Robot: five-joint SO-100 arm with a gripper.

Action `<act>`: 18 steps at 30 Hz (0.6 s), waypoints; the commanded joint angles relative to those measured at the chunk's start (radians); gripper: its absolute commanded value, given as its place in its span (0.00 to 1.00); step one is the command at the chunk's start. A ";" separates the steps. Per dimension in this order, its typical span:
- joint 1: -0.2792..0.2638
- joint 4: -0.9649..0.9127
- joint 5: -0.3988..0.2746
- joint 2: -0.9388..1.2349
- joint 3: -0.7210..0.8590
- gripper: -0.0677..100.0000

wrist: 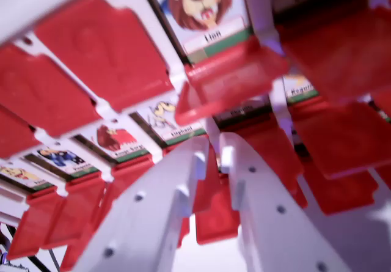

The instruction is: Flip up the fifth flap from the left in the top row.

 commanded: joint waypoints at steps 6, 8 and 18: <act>-0.003 -0.067 -0.005 0.020 -0.127 0.02; -0.002 -0.087 -0.002 0.014 -0.133 0.02; 0.011 -0.172 -0.017 -0.011 -0.158 0.02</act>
